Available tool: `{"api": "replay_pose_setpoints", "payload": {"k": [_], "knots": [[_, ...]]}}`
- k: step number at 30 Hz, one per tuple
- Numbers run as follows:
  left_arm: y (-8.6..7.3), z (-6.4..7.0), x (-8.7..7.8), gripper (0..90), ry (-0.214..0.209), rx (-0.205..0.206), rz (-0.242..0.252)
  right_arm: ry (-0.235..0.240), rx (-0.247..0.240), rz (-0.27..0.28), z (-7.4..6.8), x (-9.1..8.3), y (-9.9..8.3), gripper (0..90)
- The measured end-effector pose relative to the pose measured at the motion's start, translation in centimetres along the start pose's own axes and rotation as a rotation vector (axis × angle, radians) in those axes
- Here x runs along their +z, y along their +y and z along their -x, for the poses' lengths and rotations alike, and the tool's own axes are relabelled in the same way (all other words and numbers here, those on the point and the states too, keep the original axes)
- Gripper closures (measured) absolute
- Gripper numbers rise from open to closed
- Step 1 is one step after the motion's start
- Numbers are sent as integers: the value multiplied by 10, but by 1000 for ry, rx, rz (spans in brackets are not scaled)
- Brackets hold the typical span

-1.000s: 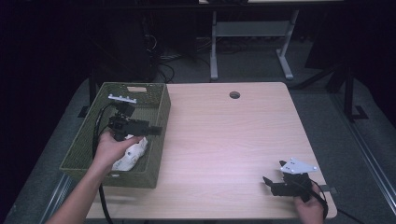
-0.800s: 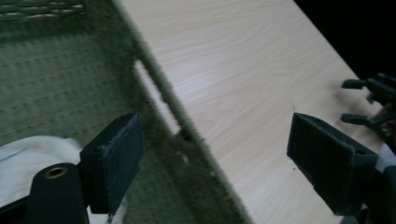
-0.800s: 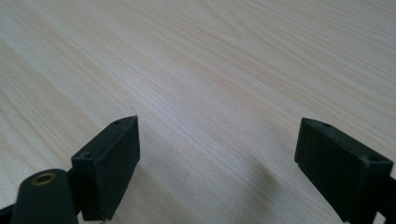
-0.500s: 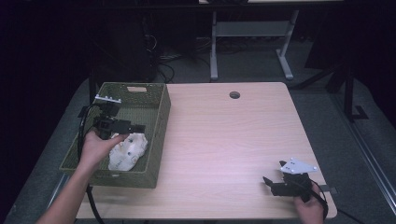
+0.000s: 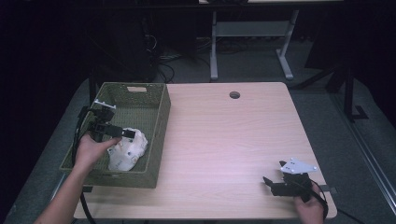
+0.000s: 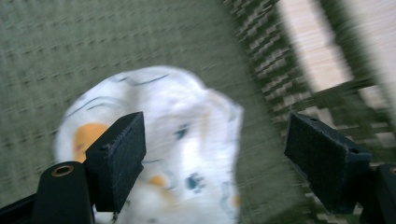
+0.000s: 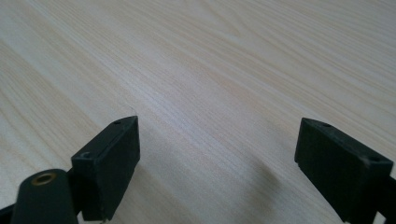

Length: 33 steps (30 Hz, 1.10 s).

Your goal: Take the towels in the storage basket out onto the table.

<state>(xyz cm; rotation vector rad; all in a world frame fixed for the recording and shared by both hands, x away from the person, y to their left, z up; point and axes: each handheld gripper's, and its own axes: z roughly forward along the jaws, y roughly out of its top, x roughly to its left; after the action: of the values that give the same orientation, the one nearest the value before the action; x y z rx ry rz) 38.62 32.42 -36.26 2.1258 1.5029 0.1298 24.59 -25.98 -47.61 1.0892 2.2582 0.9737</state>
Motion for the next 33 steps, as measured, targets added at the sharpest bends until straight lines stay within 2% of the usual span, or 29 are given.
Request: {"api": "replay_pose_setpoints", "payload": {"k": [3, 8, 11, 16, 20, 27, 30, 32, 33], "knots": [[-2, -7, 8, 199, 21, -15, -40, 0, 2, 1, 0, 0, 0, 137], [-3, -8, 18, 202, 90, 5, -86, -1, 0, -1, 1, 0, 0, 137], [-2, -10, 22, 210, 111, 2, -101, 1, -3, 1, 0, 0, 0, 137], [1, -16, 32, 224, 143, -12, -161, 1, 3, 1, 0, -1, -1, 137], [2, -17, 40, 248, 182, 2, -214, 1, 0, 0, 1, 0, -1, 137], [2, -17, 58, 263, 195, 20, -299, 2, 4, 1, 0, -1, -1, 137], [2, -15, 62, 267, 212, 26, -313, 1, 4, 2, 0, -1, -1, 137], [2, -16, 64, 296, 227, 15, -338, 1, 7, -1, 0, -1, -1, 137], [2, -17, 65, 335, 227, 29, -354, 1, 6, 1, 0, -1, -1, 137]]}}
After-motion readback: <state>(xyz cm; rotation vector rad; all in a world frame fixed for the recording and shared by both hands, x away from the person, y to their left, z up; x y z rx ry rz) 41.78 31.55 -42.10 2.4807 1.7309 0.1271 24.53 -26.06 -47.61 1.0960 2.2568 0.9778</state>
